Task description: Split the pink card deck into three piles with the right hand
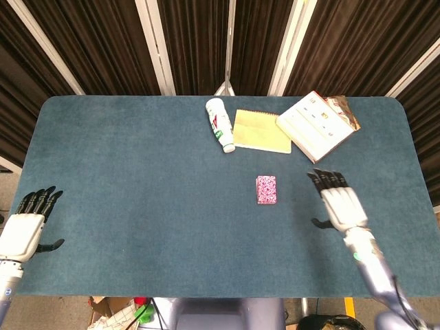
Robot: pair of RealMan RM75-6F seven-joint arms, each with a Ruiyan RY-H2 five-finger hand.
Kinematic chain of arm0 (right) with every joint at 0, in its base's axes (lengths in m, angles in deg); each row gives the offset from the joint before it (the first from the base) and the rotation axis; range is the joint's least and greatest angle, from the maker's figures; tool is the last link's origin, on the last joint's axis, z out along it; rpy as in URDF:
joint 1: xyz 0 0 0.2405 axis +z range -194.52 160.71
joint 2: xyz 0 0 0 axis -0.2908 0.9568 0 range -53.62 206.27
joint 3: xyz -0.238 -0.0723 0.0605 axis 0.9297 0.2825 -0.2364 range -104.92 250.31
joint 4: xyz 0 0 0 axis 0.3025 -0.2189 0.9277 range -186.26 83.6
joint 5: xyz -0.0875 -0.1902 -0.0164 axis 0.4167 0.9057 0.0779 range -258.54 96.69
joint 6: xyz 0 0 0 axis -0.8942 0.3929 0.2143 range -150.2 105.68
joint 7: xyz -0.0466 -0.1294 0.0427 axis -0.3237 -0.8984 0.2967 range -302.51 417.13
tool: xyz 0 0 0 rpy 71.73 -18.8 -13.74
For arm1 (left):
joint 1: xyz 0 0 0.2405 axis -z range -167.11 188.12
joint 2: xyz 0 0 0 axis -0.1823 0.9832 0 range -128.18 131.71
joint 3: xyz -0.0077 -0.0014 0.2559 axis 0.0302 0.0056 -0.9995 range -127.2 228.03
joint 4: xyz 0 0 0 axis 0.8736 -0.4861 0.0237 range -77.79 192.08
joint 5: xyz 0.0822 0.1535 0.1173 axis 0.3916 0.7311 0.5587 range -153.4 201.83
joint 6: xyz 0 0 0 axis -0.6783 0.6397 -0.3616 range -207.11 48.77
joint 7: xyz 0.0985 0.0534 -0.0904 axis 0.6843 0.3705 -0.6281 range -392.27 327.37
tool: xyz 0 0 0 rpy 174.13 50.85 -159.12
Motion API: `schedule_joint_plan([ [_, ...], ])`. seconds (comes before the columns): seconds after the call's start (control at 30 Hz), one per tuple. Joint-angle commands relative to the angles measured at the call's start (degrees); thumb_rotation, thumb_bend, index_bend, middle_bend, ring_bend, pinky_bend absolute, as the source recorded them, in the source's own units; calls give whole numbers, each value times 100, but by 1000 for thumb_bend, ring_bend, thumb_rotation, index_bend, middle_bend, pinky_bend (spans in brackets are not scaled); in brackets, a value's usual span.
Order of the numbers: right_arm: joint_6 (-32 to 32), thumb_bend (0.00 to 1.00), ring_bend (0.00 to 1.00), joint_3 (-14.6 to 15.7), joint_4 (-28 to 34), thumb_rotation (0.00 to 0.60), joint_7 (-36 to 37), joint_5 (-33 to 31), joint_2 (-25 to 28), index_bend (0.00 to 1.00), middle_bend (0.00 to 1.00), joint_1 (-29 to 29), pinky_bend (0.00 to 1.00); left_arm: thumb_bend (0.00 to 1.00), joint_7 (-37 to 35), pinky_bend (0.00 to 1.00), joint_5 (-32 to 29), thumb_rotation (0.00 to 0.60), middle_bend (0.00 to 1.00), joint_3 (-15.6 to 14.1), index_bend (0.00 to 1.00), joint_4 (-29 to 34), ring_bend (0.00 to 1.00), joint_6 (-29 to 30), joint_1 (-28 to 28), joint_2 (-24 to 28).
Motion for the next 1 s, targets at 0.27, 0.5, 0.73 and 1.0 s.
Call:
schedule_joint_plan([
  [0.27,68,214,0,-368,-300,600,-1907,-3578,-1268,58,0,2000,0,63,-123,0,35,600,0,-32,0,-21,0,-62,17,49],
  [0.5,113,215,0,-414,-954,600,-2083,-4324,-1808,108,0,2571,0,63,-113,0,27,600,0,-45,0,-4,0,-113,37,47],
  [0.73,81,214,0,-411,-1457,600,-2131,-4675,-2100,109,0,2856,0,63,-126,0,-1,600,0,-47,0,1,0,-152,51,53],
  [1.0,-72,214,0,-361,-1973,600,-2376,-5251,-2250,113,0,3148,0,63,-229,0,-44,600,0,-49,0,28,0,-231,73,86],
])
